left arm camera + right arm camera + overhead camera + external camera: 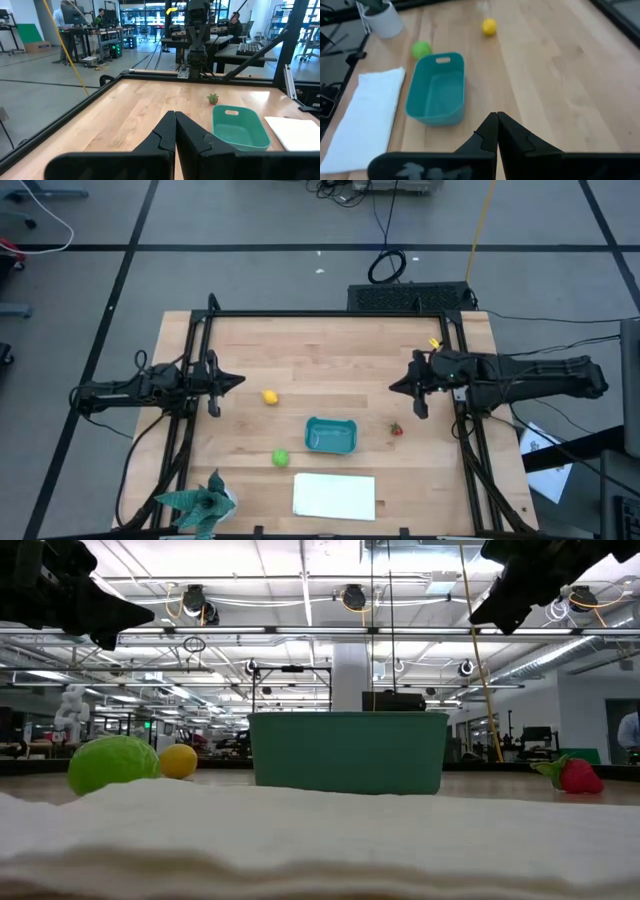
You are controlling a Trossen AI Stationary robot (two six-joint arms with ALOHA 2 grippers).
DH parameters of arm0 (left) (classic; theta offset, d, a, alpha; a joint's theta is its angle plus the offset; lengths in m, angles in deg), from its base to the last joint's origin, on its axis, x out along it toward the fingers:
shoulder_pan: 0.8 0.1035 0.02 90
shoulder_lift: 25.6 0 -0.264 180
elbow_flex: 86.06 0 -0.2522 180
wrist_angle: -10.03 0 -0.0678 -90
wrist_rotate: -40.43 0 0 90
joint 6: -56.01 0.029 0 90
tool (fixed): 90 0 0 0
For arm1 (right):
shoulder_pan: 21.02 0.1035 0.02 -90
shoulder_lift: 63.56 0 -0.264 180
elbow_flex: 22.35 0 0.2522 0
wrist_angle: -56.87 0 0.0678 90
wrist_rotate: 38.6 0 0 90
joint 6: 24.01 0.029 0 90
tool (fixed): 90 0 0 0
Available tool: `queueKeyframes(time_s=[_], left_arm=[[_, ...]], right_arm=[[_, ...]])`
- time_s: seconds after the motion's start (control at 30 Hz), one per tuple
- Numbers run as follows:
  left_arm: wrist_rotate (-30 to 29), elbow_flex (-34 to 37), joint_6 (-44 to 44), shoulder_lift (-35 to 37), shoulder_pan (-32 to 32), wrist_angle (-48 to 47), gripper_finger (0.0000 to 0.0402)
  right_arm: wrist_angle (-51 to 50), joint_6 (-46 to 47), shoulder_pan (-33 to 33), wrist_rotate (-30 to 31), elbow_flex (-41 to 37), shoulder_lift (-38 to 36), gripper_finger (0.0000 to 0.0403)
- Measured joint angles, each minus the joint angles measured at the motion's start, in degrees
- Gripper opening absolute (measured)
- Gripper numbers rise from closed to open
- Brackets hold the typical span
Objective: Pick and placing Produce into tupperware
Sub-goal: Put the strawberry into the green bin
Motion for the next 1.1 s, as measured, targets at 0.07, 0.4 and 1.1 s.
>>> queueKeyframes(time_s=[0.07, 0.4, 1.1], left_arm=[[0.0, 0.0, -0.01, 0.0, 0.0, 0.0, 0.0005], [-0.04, 0.0, 1.19, 0.0, -0.02, -0.47, 0.0005], [-0.09, 0.0, 2.27, 0.0, 0.0, -0.8, 0.0005]], right_arm=[[-2.96, 0.12, 0.0, -0.04, 1.63, 0.71, 0.0], [-12.12, 2.3, 0.94, -0.36, 9.75, 7.14, 0.0], [-27.82, 7.42, 6.73, -3.5, 19.14, 20.76, 0.0]])
